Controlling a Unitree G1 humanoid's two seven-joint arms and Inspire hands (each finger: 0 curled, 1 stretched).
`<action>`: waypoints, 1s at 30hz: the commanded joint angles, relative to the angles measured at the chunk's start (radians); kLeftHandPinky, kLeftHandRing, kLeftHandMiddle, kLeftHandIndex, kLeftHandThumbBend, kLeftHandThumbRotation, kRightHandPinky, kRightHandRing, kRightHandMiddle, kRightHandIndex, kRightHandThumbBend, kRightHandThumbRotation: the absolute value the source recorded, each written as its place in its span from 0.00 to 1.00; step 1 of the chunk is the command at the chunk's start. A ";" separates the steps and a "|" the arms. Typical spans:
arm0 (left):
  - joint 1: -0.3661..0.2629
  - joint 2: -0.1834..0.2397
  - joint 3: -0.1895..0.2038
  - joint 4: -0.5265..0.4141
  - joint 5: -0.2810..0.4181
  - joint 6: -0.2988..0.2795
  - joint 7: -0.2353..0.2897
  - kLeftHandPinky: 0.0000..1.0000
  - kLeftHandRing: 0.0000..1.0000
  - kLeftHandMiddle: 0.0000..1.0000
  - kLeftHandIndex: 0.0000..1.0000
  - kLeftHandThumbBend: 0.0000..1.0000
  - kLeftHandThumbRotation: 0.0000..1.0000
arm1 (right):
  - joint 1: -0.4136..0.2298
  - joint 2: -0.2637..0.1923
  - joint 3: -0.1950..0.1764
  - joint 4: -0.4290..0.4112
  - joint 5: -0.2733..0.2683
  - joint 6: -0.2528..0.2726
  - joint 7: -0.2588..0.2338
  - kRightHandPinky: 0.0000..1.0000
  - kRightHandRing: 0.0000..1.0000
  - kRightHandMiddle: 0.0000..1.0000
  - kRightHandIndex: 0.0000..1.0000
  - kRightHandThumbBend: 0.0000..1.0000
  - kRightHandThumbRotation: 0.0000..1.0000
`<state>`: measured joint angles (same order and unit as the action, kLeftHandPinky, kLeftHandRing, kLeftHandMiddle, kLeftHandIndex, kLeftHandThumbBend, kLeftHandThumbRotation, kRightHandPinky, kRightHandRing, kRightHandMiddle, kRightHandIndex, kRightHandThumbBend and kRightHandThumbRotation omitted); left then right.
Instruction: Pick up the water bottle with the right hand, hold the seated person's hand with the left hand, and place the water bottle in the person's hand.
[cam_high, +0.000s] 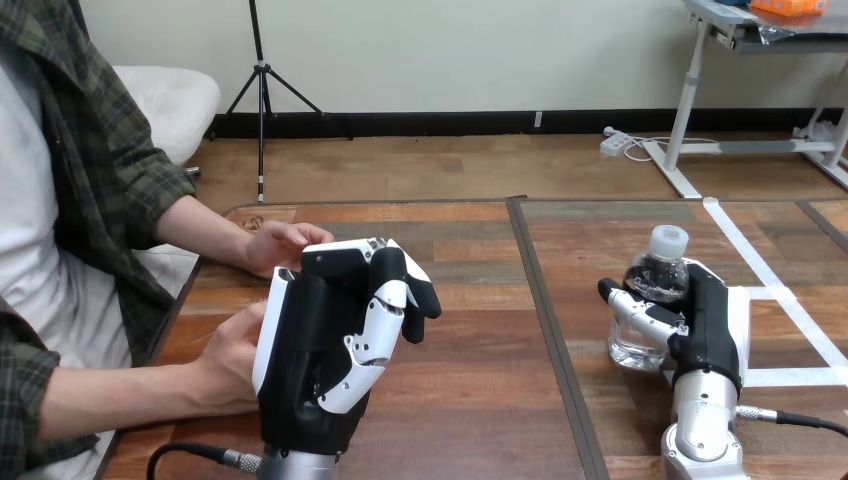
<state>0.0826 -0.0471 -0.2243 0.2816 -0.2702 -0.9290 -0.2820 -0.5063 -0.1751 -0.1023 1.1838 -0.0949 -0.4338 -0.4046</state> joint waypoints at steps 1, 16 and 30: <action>-0.019 -0.063 -0.003 -0.016 -0.012 -0.016 -0.001 0.08 0.15 0.31 0.37 0.02 0.00 | -0.106 0.006 -0.012 -0.009 0.005 -0.013 -0.021 0.47 0.53 0.58 0.60 0.69 0.00; -0.013 -0.063 -0.007 -0.021 -0.017 -0.014 -0.002 0.08 0.15 0.31 0.36 0.00 0.00 | -0.099 0.002 -0.007 -0.009 -0.001 -0.022 -0.045 0.45 0.48 0.51 0.53 0.70 0.00; -0.013 -0.062 -0.005 -0.020 -0.013 -0.012 0.000 0.08 0.15 0.31 0.37 0.00 0.00 | -0.085 -0.001 -0.001 -0.026 -0.008 -0.041 -0.051 0.45 0.47 0.50 0.52 0.71 0.00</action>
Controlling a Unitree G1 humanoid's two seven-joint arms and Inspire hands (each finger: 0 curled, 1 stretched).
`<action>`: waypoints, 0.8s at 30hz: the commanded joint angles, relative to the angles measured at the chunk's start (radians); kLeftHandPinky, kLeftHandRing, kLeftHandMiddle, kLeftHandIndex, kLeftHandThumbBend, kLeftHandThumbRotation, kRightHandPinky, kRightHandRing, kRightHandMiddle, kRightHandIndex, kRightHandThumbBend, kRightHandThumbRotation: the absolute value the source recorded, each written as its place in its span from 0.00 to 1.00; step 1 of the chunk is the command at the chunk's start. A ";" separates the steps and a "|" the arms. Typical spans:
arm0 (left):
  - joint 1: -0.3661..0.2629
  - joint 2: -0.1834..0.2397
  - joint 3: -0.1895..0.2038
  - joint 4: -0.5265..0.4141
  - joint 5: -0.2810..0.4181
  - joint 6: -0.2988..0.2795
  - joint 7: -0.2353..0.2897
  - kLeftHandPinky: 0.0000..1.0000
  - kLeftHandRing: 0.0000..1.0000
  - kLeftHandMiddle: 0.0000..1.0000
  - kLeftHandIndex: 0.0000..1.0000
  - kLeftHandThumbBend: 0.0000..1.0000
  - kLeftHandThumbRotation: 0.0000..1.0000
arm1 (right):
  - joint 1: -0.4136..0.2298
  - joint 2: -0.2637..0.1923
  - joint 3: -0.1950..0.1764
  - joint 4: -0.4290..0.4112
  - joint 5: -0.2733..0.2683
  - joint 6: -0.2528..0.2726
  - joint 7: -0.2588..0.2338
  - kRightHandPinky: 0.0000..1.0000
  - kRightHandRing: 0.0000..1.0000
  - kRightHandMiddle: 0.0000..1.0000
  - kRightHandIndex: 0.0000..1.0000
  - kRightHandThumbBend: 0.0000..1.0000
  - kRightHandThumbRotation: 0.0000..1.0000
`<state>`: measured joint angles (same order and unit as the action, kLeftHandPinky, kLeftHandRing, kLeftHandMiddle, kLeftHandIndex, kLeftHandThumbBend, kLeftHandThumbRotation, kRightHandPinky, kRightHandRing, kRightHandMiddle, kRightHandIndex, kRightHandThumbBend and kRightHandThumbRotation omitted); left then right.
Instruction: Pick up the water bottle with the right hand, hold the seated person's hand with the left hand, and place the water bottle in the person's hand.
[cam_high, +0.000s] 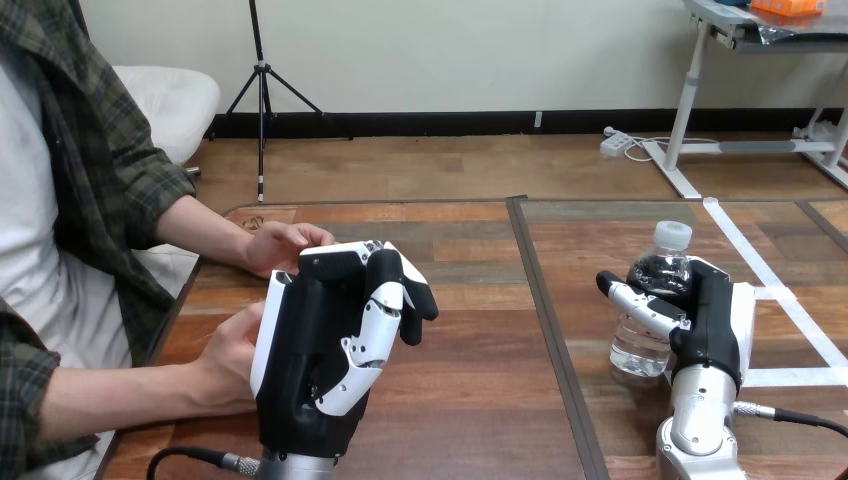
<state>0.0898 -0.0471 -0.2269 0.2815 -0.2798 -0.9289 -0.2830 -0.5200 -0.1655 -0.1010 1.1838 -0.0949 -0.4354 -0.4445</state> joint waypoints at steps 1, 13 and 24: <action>-0.020 -0.063 -0.002 -0.019 -0.003 -0.012 0.001 0.08 0.14 0.31 0.37 0.00 0.00 | -0.070 -0.011 -0.002 -0.027 -0.008 -0.040 -0.011 0.45 0.47 0.50 0.52 0.71 0.00; -0.027 -0.065 -0.007 -0.012 -0.027 -0.012 -0.014 0.08 0.15 0.32 0.37 0.02 0.00 | -0.064 -0.011 0.003 -0.033 -0.012 -0.062 -0.014 0.45 0.47 0.50 0.52 0.71 0.00; -0.026 -0.067 0.004 -0.012 0.013 -0.014 0.012 0.09 0.15 0.32 0.37 0.02 0.00 | -0.057 -0.015 0.010 -0.059 -0.020 -0.089 -0.015 0.44 0.47 0.50 0.52 0.71 0.00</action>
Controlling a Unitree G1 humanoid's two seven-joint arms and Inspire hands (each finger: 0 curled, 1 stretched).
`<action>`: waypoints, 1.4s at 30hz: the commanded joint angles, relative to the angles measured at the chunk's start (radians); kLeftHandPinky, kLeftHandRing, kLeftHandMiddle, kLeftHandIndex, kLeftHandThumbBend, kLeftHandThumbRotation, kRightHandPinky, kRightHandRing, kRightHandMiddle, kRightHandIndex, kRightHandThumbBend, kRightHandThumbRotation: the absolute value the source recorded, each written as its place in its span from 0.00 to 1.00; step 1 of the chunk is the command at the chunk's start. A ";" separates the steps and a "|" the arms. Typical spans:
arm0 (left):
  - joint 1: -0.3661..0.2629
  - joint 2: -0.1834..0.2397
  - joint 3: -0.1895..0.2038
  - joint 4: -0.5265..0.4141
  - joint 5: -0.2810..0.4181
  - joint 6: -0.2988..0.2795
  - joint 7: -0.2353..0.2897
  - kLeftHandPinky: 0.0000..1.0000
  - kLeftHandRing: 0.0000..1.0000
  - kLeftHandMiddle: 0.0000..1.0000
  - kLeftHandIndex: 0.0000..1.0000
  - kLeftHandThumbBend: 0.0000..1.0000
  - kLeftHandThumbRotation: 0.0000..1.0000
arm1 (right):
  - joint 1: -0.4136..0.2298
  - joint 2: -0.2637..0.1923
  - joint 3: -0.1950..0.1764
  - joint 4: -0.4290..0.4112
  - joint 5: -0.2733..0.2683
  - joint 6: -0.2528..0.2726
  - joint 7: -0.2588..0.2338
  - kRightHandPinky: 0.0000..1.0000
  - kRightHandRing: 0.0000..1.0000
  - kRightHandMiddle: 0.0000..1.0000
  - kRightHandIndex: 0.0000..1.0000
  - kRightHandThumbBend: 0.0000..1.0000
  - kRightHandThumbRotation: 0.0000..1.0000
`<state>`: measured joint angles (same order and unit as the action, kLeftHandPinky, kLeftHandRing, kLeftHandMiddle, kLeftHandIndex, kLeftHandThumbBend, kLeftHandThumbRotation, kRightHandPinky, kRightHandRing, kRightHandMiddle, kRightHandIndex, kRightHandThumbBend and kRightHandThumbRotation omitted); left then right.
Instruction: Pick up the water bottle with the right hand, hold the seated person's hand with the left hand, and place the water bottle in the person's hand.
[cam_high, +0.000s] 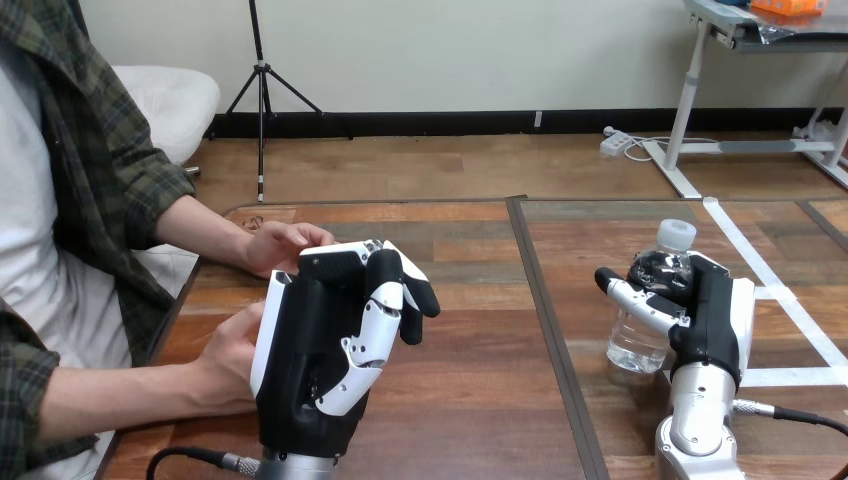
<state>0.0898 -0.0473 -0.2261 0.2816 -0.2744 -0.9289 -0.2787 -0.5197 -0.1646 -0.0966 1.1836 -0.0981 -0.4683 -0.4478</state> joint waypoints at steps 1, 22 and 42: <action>-0.026 -0.066 0.002 -0.012 0.008 -0.014 0.008 0.09 0.15 0.32 0.37 0.02 0.00 | -0.056 -0.016 0.006 -0.060 -0.019 -0.058 -0.012 0.44 0.47 0.50 0.52 0.71 0.00; -0.042 -0.047 0.007 -0.001 0.017 -0.035 -0.006 0.08 0.15 0.31 0.36 0.06 0.00 | -0.017 -0.013 0.011 -0.158 -0.033 -0.169 0.000 0.39 0.43 0.49 0.52 0.72 0.00; -0.043 -0.047 0.011 -0.005 0.052 -0.039 0.007 0.10 0.16 0.32 0.36 0.05 0.00 | 0.059 0.005 0.015 -0.315 -0.033 -0.267 0.052 0.34 0.41 0.48 0.50 0.73 0.00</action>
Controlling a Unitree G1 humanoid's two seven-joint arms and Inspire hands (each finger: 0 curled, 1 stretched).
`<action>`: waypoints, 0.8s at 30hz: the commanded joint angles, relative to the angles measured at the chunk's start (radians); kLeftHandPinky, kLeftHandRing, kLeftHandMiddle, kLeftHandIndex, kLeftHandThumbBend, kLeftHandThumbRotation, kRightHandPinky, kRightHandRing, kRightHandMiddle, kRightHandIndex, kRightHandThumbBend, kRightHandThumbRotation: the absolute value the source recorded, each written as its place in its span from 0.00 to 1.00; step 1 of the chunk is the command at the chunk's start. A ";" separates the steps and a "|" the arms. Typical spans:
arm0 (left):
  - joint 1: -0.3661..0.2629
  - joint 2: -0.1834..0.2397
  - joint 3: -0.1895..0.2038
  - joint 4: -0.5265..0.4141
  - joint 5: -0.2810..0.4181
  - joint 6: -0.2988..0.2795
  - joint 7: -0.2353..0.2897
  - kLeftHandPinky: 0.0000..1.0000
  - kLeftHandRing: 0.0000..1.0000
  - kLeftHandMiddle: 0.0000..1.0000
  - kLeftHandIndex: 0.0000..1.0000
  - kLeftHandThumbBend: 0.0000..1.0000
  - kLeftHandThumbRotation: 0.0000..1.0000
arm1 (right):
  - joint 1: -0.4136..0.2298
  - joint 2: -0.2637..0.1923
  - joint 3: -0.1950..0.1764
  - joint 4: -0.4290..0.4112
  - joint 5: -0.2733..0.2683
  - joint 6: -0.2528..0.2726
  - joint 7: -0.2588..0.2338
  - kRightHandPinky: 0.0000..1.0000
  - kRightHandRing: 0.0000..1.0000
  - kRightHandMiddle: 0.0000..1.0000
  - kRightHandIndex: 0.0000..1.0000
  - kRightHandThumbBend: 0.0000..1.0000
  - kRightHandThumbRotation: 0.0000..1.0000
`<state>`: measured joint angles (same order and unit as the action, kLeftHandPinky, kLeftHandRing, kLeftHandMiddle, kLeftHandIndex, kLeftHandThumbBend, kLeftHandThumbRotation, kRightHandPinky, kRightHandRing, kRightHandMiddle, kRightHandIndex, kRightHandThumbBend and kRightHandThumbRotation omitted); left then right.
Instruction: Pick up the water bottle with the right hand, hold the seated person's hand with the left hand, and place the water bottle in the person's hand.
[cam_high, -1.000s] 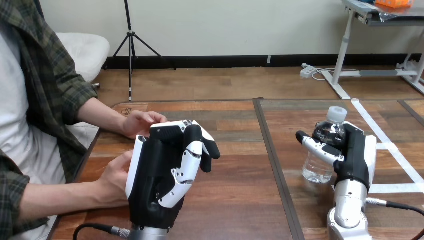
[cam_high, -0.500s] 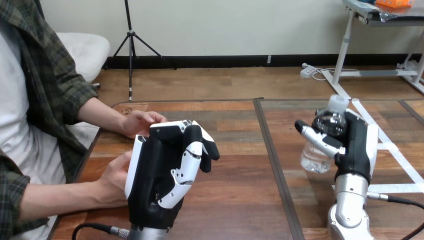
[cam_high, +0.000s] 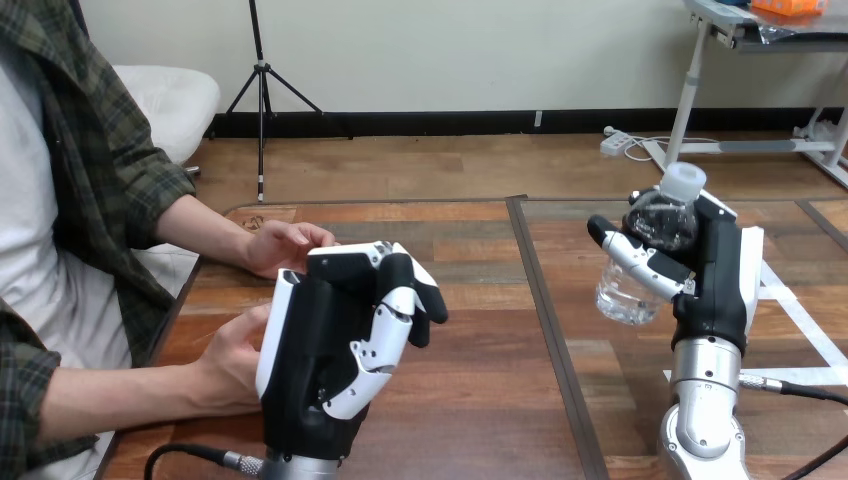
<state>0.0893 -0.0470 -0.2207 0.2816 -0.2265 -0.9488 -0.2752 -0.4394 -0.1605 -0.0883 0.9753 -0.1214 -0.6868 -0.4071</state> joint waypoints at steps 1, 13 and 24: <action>-0.043 -0.048 0.005 -0.005 0.004 -0.019 0.003 0.10 0.16 0.32 0.36 0.05 0.00 | -0.018 0.002 0.007 -0.115 -0.011 -0.047 0.013 0.34 0.41 0.48 0.50 0.73 0.00; -0.044 -0.041 0.016 -0.006 0.030 -0.024 0.019 0.10 0.16 0.33 0.35 0.03 0.00 | 0.061 0.023 0.025 -0.280 -0.016 -0.043 0.061 0.34 0.40 0.48 0.49 0.73 0.00; -0.049 0.019 0.077 -0.013 0.184 -0.032 0.073 0.15 0.19 0.33 0.35 0.01 0.00 | 0.117 0.041 0.043 -0.380 -0.026 -0.029 0.101 0.35 0.40 0.47 0.49 0.71 0.00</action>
<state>0.0886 -0.0429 -0.1737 0.2816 -0.0804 -0.9606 -0.2129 -0.2932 -0.1339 -0.0588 0.6981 -0.1370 -0.7000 -0.3234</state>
